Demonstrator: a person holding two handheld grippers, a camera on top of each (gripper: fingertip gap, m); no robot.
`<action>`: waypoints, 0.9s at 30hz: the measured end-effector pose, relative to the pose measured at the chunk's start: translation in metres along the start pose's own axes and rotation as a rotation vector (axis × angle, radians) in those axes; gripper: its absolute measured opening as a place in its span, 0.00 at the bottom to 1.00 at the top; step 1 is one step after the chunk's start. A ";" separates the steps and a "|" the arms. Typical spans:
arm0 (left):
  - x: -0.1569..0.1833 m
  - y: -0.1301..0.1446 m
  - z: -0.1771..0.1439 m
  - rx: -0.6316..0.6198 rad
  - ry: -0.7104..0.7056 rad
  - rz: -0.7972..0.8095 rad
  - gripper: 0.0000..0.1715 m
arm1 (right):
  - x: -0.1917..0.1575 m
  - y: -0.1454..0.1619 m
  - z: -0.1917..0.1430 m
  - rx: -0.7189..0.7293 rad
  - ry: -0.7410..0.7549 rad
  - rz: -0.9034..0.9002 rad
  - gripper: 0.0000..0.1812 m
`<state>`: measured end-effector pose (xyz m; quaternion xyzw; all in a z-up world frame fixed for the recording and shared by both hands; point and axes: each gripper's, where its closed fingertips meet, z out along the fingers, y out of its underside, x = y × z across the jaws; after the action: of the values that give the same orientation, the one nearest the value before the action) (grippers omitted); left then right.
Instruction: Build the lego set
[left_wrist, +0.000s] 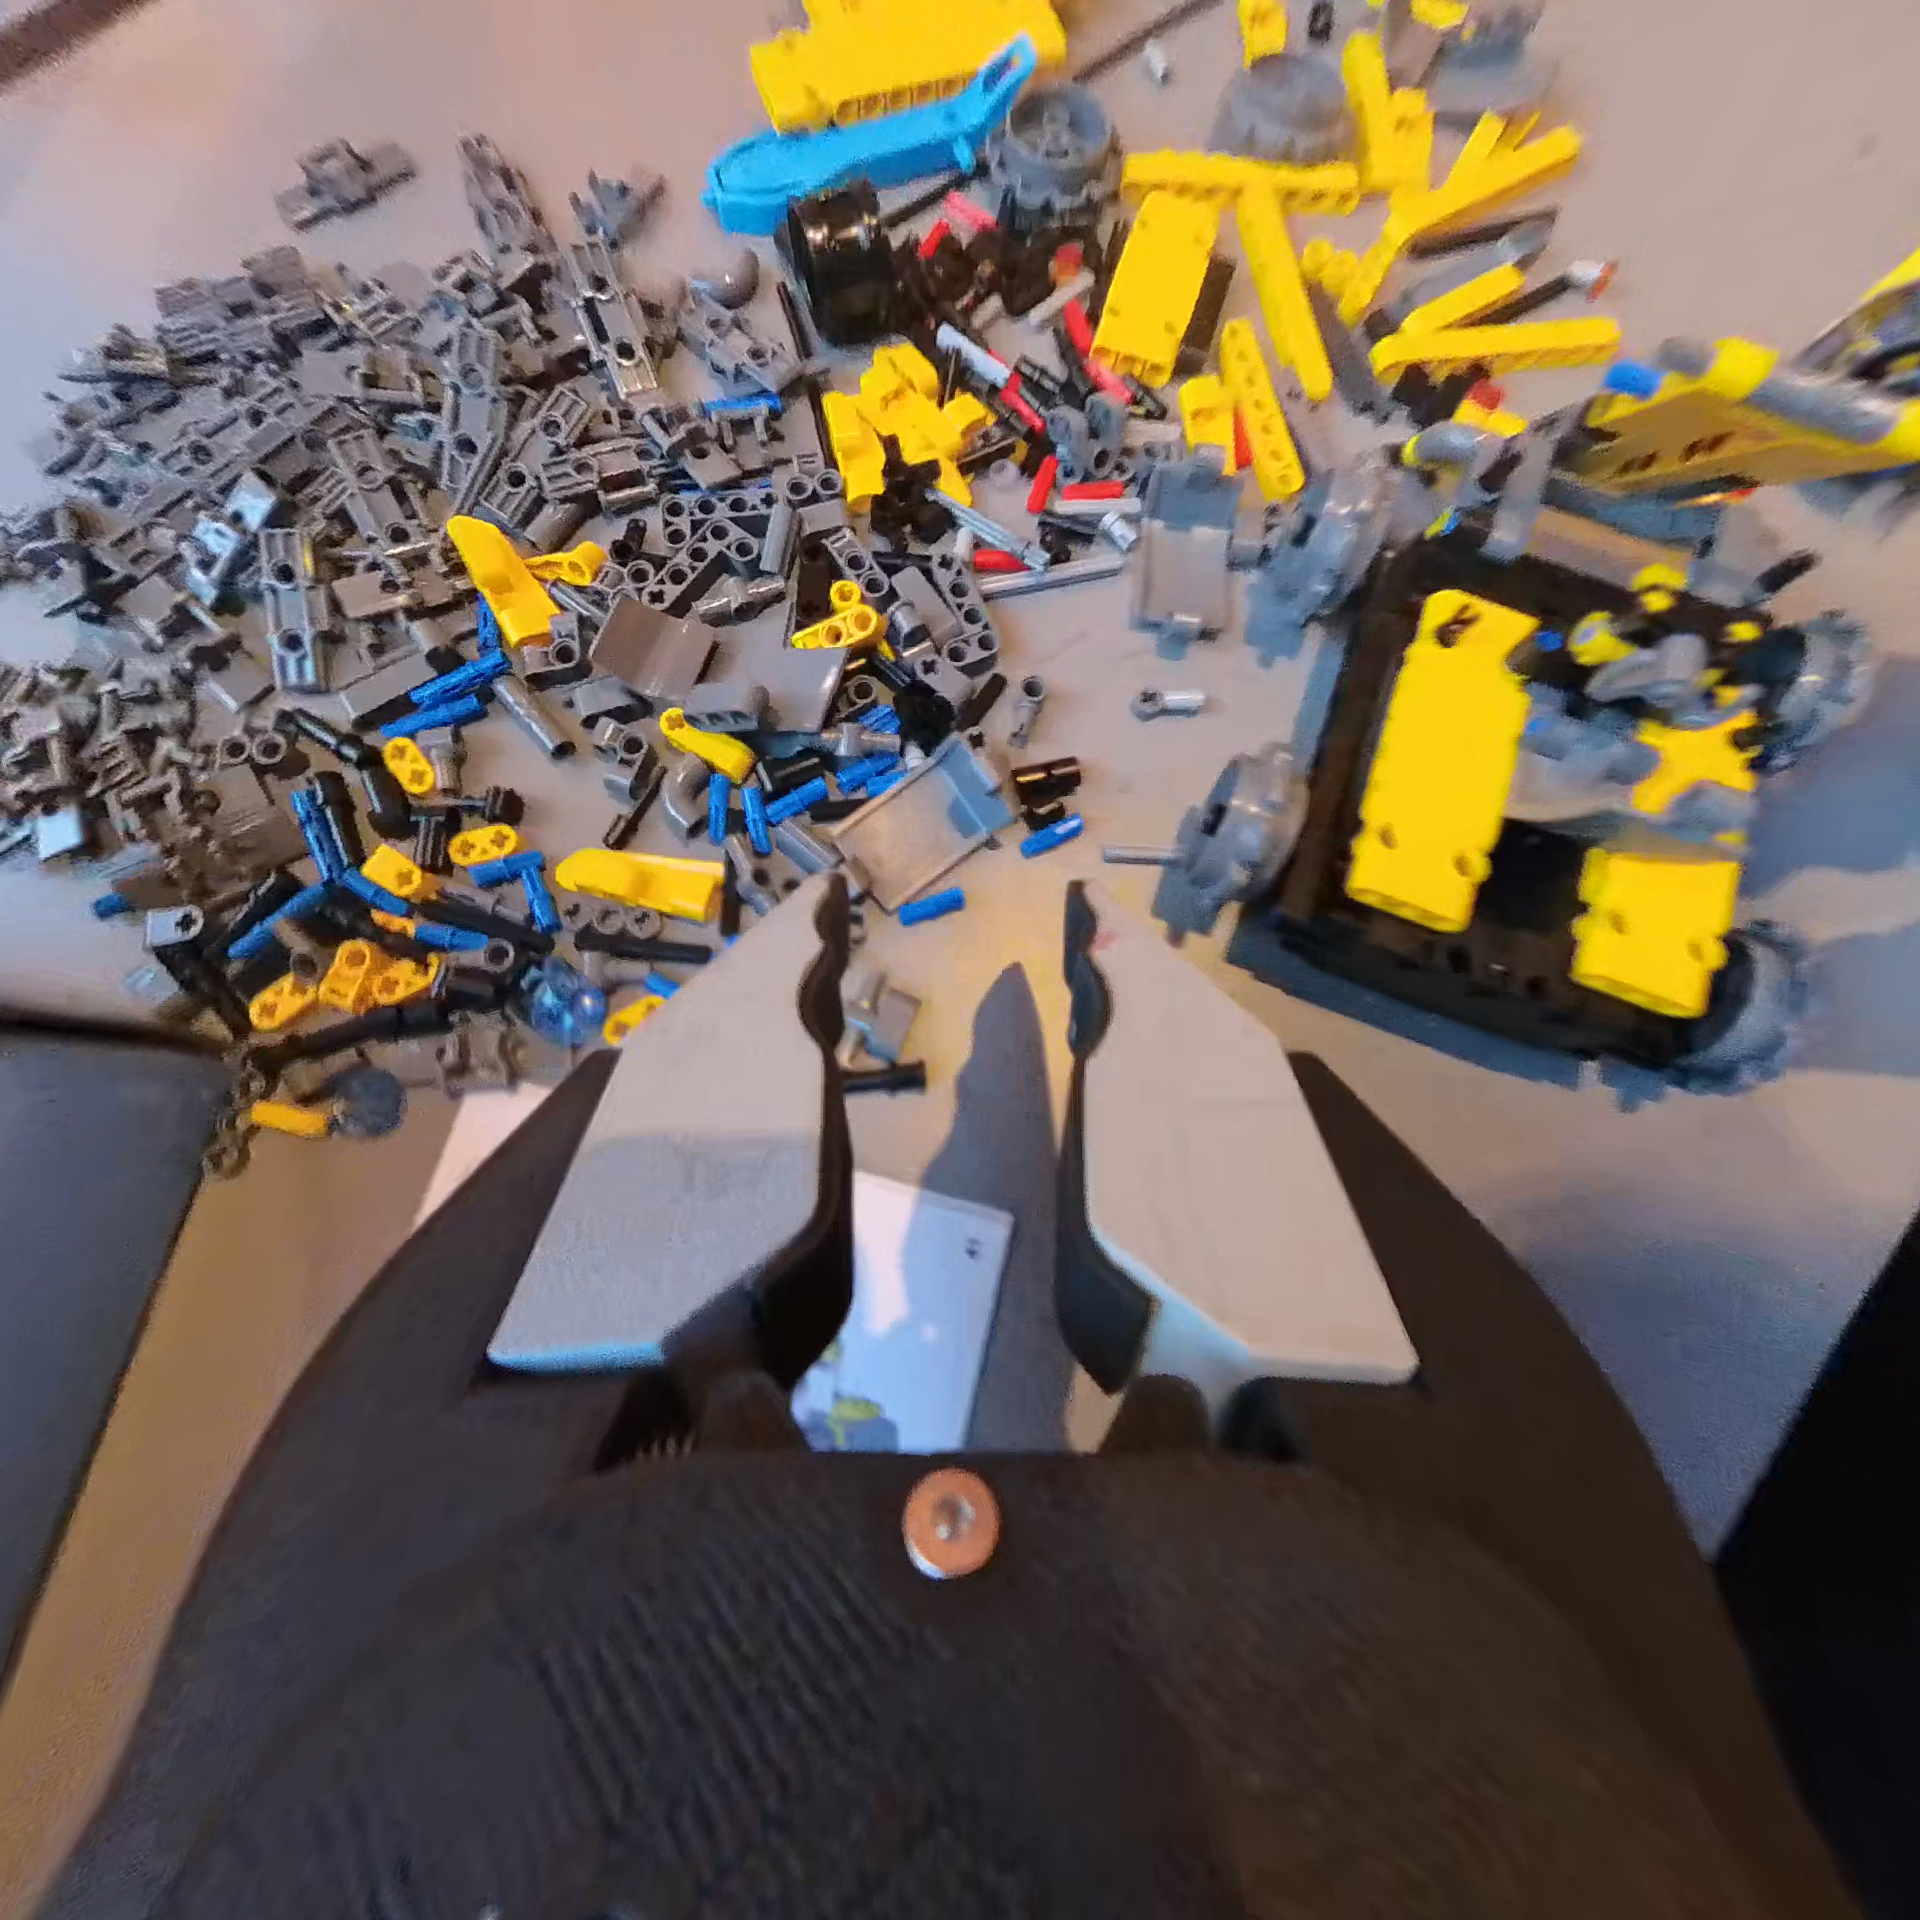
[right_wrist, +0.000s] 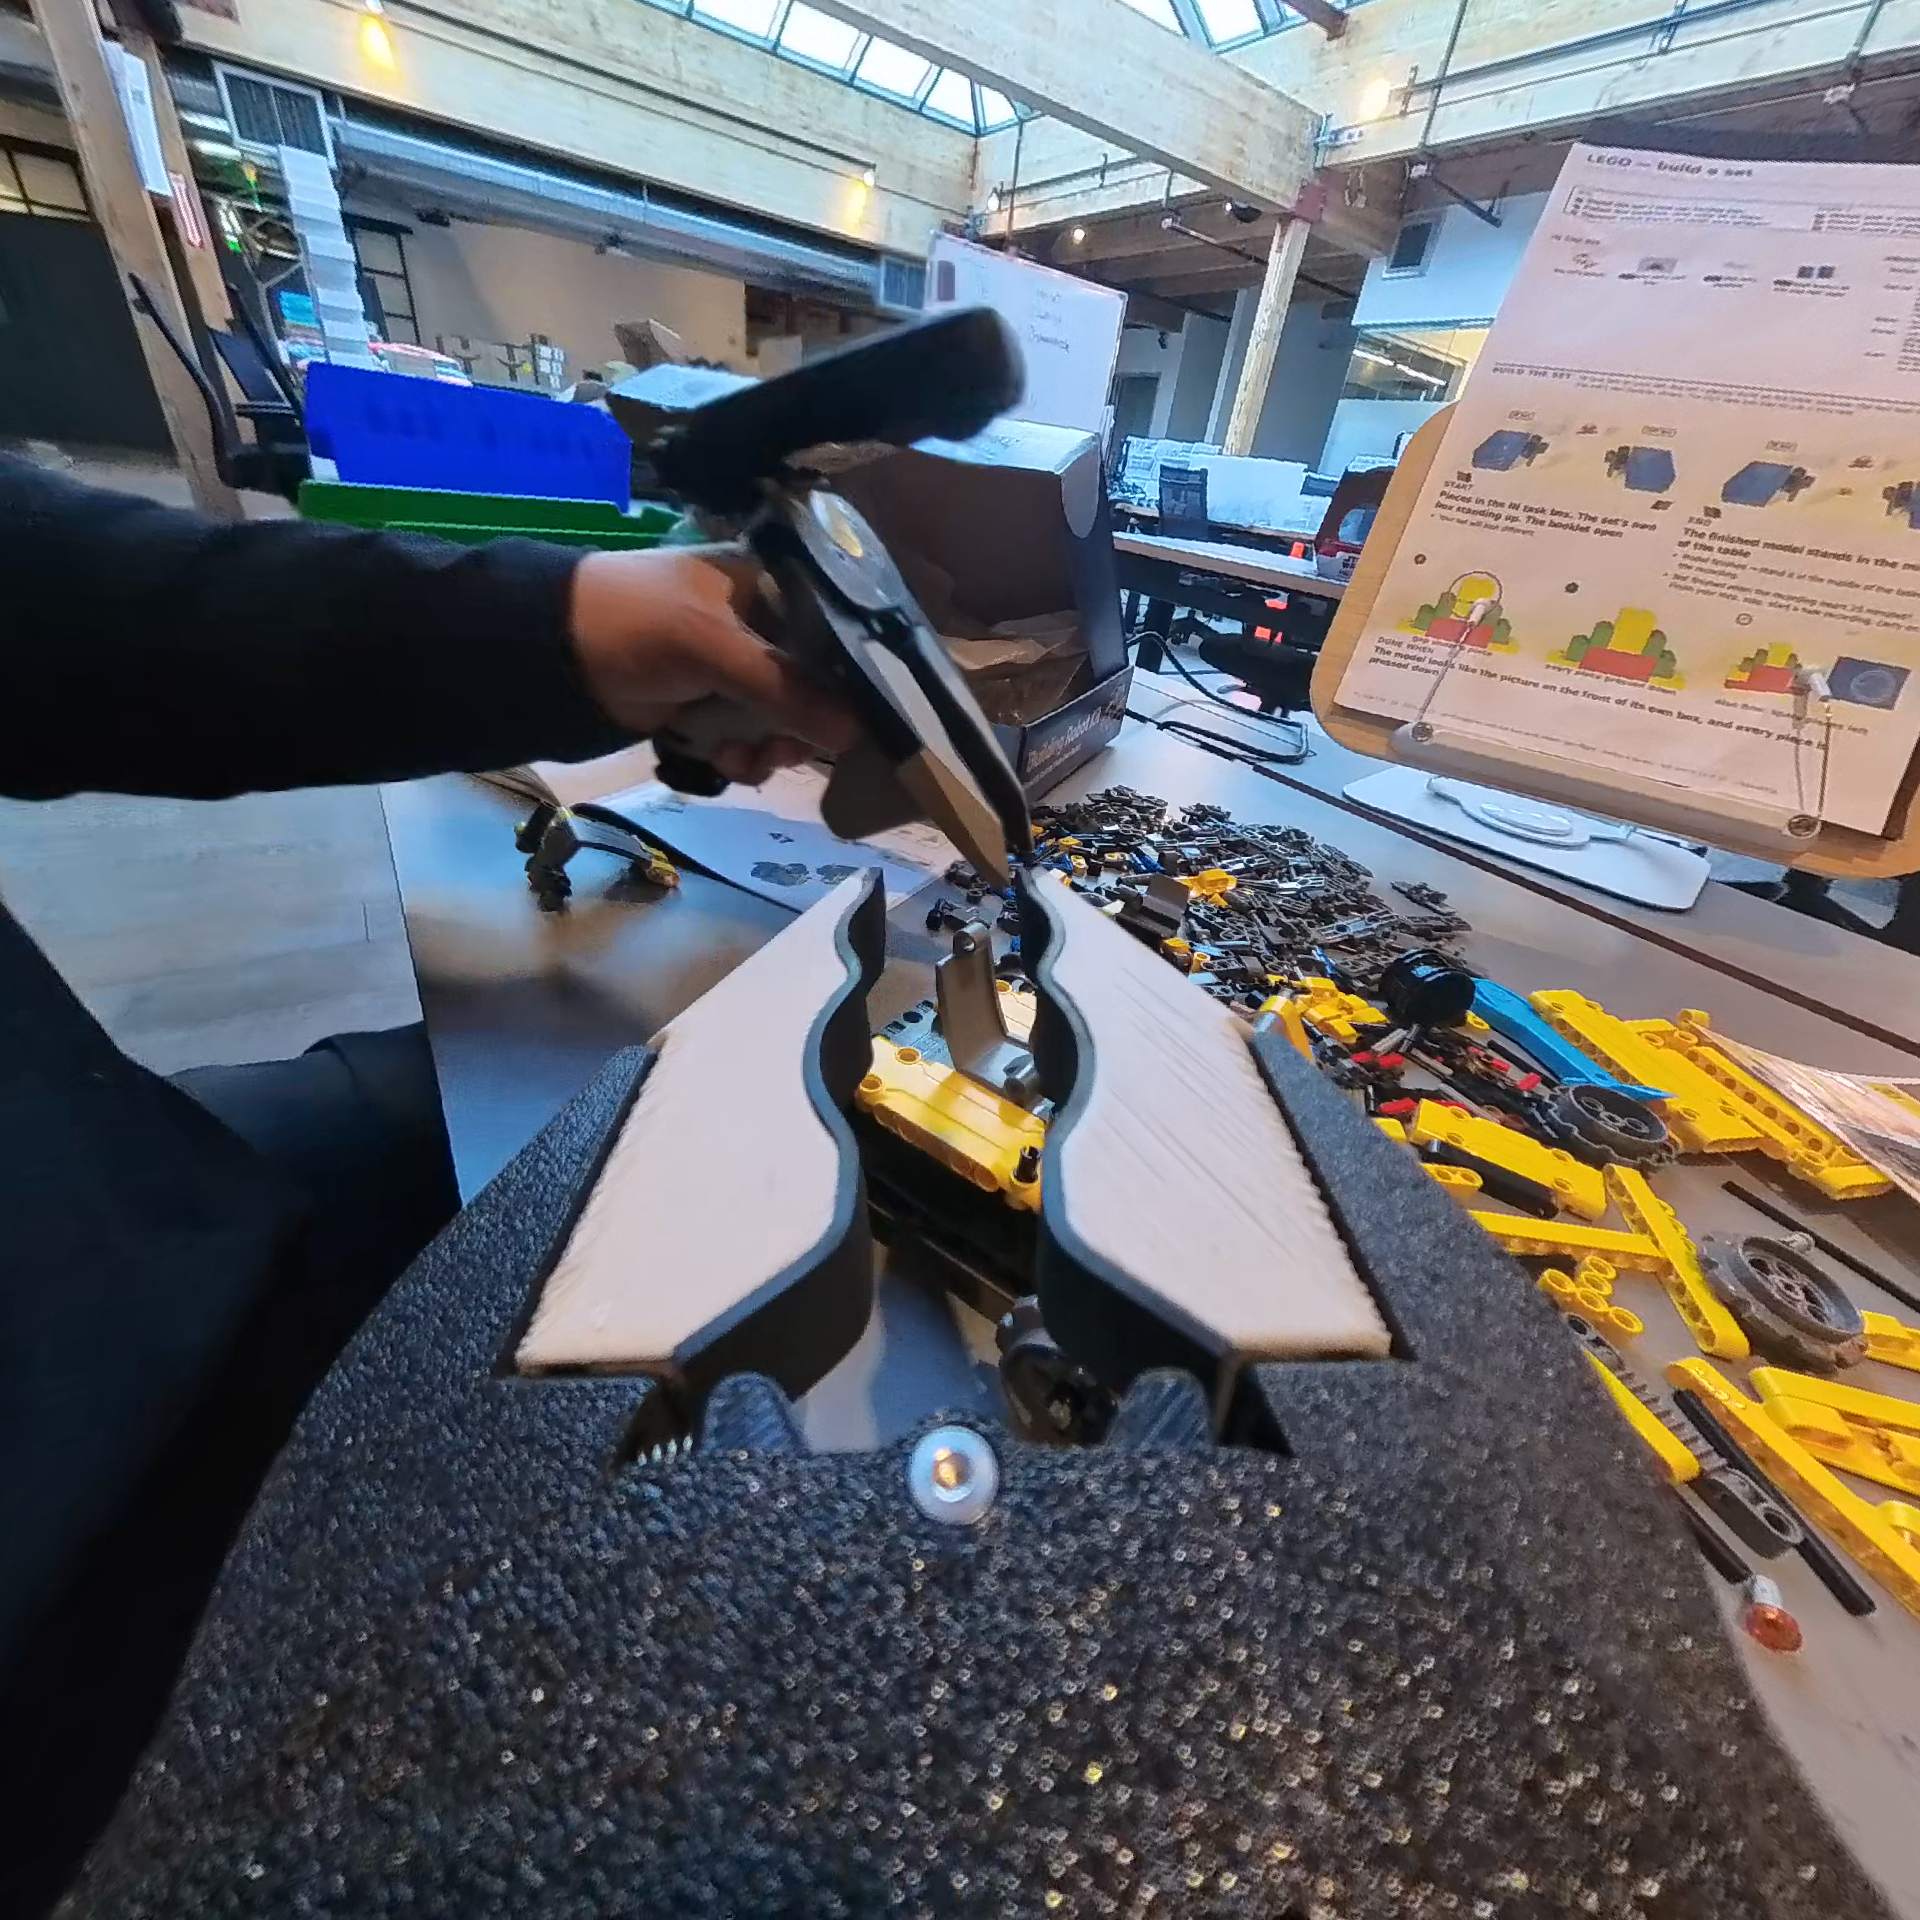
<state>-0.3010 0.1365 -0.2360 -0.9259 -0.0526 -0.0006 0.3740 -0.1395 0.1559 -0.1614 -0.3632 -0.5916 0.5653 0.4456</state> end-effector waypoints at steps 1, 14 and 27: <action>-0.004 0.000 0.007 -0.026 0.006 0.014 0.23 | 0.000 0.000 0.000 0.004 0.000 0.003 0.13; -0.022 -0.001 0.045 -0.164 -0.045 0.134 0.18 | 0.002 -0.002 -0.002 0.022 -0.008 0.025 0.12; -0.005 -0.032 0.012 -0.063 -0.027 0.143 0.18 | 0.000 -0.004 -0.004 0.034 -0.020 0.019 0.11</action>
<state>-0.3096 0.1674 -0.2231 -0.9386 0.0088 0.0370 0.3430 -0.1356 0.1566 -0.1577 -0.3557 -0.5829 0.5829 0.4404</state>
